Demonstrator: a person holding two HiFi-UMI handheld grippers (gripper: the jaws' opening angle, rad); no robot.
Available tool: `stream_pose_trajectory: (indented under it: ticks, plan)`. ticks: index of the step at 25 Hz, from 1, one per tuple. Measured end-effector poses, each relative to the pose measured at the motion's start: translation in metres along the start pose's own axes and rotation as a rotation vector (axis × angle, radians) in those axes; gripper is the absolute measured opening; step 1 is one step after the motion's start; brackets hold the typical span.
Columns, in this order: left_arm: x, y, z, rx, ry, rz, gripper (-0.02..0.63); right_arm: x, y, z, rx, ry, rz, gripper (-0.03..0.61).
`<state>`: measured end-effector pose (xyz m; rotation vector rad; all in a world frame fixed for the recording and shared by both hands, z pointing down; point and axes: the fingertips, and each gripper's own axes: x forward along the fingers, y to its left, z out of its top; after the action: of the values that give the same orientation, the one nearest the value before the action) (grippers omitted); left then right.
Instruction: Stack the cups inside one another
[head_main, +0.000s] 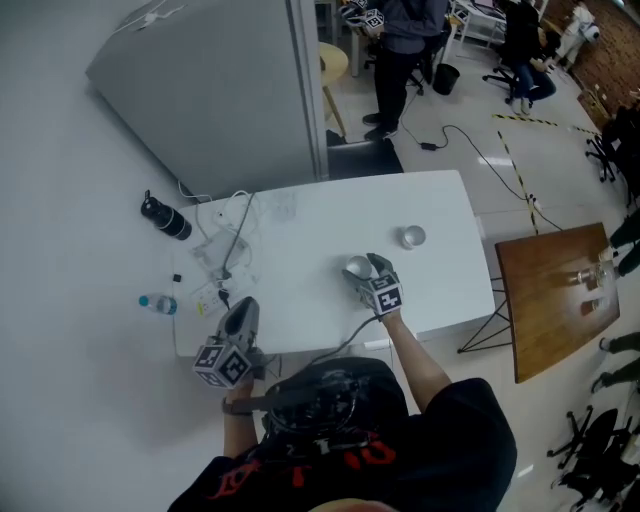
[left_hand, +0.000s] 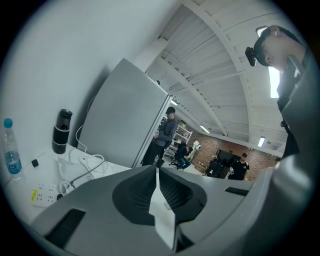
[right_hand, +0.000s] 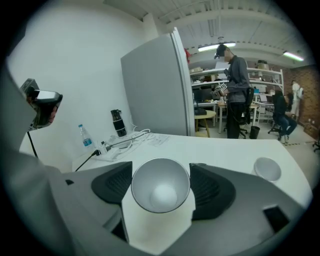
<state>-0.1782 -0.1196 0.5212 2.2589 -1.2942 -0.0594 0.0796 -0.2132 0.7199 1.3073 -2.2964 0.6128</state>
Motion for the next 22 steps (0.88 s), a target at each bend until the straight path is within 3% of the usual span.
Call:
stream_pose_trajectory:
  ticks: [11,17,22]
  plan:
    - [0.038,-0.029,-0.012,0.038,0.060,-0.118,0.003,-0.130,-0.049,0.011,0.105,-0.165,-0.202,0.373]
    - [0.046,-0.038,-0.015,0.086,0.072,-0.141,0.002,-0.180,-0.076,0.047,0.056,-0.227,-0.274,0.373]
    - [0.043,-0.041,-0.018,0.096,0.082,-0.144,0.002,-0.185,-0.103,0.074,-0.008,-0.238,-0.299,0.373]
